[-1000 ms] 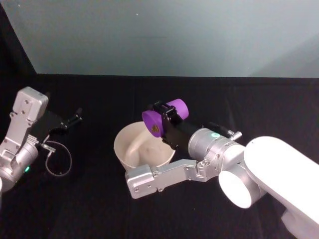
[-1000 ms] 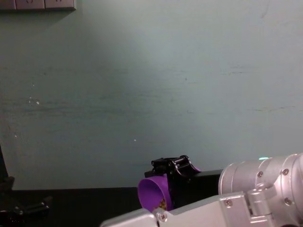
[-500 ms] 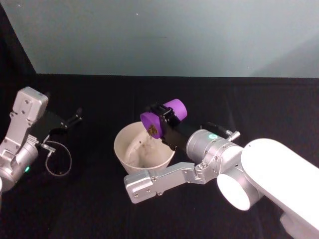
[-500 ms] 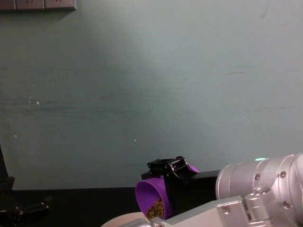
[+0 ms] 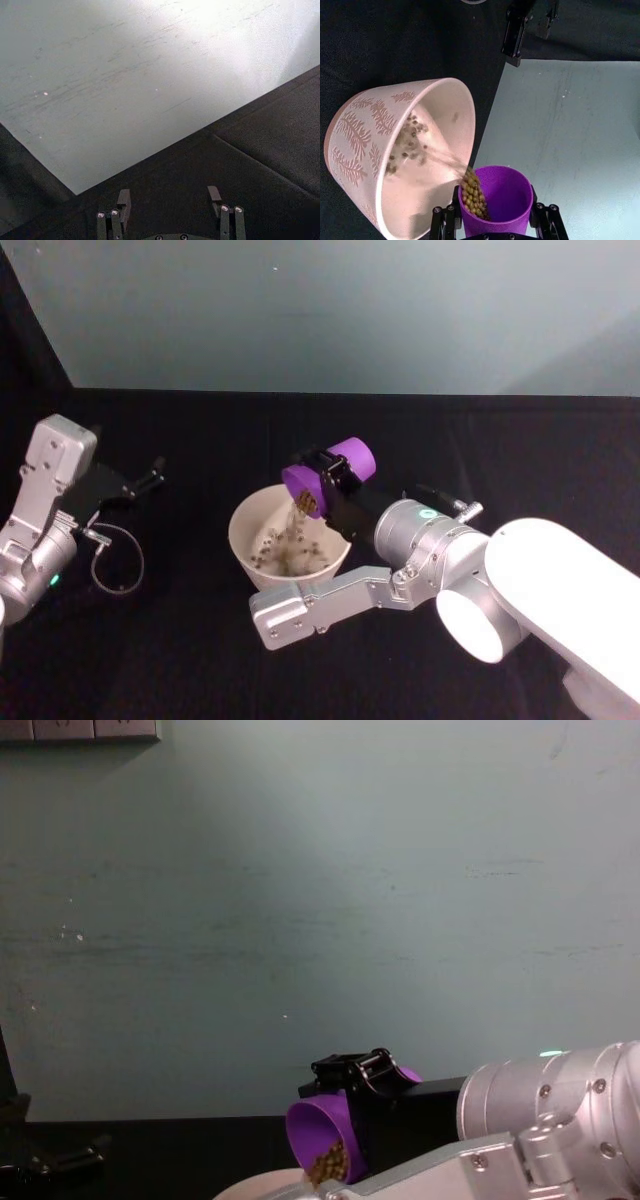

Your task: Pick up the cup and pour the mung beans from the cup into the bowl.

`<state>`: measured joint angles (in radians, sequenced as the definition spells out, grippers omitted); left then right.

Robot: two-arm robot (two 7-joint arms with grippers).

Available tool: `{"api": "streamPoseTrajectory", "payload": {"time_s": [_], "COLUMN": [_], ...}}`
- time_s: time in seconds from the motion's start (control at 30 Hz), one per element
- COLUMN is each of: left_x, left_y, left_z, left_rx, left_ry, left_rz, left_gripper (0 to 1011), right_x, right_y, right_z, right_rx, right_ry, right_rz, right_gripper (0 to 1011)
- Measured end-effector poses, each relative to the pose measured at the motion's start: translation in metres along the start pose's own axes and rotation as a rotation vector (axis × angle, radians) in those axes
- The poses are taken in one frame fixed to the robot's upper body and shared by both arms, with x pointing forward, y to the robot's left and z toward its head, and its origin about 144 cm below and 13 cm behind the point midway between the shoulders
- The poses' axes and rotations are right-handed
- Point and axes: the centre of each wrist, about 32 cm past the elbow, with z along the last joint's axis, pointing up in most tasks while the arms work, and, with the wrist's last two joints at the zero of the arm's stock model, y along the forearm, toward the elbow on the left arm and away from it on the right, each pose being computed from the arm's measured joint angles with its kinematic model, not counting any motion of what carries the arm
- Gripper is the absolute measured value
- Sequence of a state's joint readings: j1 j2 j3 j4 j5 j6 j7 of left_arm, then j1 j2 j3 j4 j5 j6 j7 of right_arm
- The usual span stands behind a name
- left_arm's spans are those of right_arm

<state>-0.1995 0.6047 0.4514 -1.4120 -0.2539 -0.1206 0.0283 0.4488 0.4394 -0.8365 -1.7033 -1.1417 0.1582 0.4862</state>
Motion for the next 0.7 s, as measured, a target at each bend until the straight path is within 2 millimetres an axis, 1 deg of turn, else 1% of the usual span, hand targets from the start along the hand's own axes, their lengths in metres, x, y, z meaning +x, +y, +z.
{"api": "streamPoseTrajectory", "payload": {"time_s": [0.7], "left_x": [0.0000], "left_y": [0.0000], "left_z": [0.0000], "left_rx": [0.000], "left_ry": [0.000], "left_rz": [0.000], "left_gripper": [1000], "right_x": [0.0019], "right_y": [-0.0022], "right_z": [0.0016], "right_rx": [0.000], "right_ry": [-0.006], "right_rz": [-0.004], "right_gripper": [730]}}
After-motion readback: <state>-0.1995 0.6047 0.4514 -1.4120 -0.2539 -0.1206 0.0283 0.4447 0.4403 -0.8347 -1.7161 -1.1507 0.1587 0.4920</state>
